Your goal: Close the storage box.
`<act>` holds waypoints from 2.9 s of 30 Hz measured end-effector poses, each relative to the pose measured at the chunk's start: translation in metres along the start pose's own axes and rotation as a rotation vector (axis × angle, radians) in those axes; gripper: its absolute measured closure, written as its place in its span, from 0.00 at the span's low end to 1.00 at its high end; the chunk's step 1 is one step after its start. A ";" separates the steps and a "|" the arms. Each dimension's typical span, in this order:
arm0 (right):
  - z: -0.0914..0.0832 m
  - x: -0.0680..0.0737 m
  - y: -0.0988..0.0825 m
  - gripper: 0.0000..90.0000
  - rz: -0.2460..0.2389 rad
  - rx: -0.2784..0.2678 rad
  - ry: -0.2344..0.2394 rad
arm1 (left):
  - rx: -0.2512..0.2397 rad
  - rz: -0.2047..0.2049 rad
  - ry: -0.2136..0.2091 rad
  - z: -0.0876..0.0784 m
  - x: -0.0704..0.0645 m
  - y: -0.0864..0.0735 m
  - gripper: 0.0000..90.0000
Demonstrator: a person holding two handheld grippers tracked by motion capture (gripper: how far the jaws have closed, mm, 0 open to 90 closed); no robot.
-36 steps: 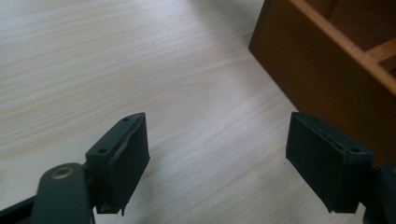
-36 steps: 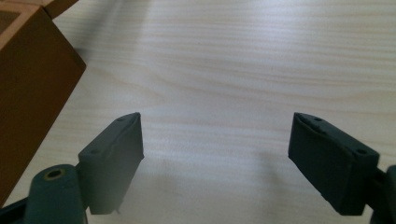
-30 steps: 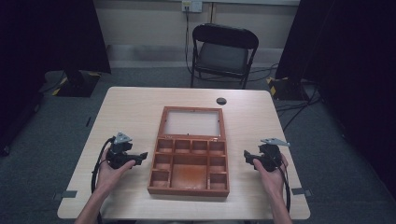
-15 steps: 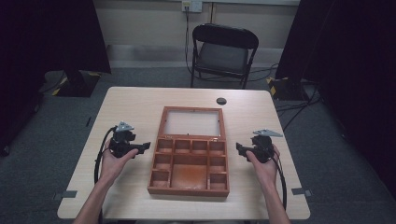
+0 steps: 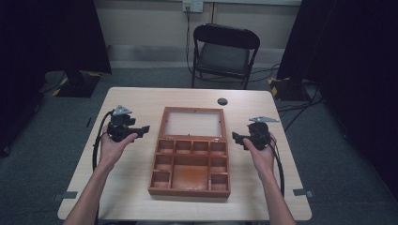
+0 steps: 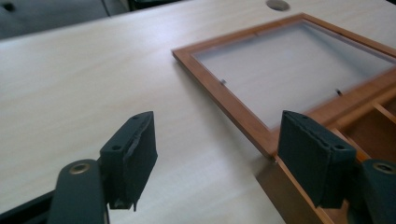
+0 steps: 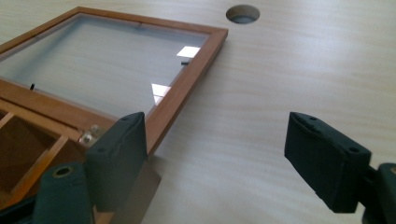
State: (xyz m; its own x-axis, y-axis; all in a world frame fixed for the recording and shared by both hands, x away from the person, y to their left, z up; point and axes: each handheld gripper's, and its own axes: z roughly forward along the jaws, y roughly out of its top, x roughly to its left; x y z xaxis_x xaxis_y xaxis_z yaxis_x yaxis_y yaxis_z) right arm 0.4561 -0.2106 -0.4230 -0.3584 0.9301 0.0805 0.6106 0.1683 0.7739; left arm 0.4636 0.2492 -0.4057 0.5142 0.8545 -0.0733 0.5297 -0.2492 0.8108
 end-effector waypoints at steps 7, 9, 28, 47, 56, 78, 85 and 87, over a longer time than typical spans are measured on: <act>0.013 0.001 0.023 0.22 -0.027 -0.019 0.008 | -0.002 0.019 -0.031 0.012 0.002 0.014 0.32; 0.018 0.000 0.029 0.22 -0.034 -0.027 0.013 | -0.001 0.013 -0.048 0.018 0.004 0.016 0.30; 0.073 0.006 0.024 0.20 -0.005 0.118 0.101 | 0.106 -0.118 -0.155 0.077 0.006 0.002 0.32; 0.088 0.009 0.013 0.20 0.089 0.153 0.199 | 0.190 -0.186 -0.236 0.103 -0.007 -0.006 0.31; 0.094 0.008 0.010 0.18 0.160 0.160 0.246 | 0.210 -0.241 -0.275 0.107 -0.002 -0.008 0.29; 0.099 0.008 0.012 0.29 0.207 0.130 0.303 | 0.214 -0.268 -0.308 0.110 -0.001 -0.007 0.29; 0.094 0.008 0.016 0.31 0.190 0.094 0.292 | 0.197 -0.237 -0.278 0.106 -0.004 -0.002 0.33; 0.091 0.009 0.018 0.33 0.188 0.082 0.290 | 0.188 -0.233 -0.274 0.105 -0.004 -0.001 0.34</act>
State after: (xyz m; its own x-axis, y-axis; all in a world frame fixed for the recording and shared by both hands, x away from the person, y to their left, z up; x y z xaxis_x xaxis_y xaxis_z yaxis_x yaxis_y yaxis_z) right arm 0.5283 -0.1699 -0.4662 -0.4123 0.8182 0.4007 0.7356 0.0395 0.6763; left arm 0.5316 0.1978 -0.4676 0.5134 0.7509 -0.4154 0.7542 -0.1639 0.6359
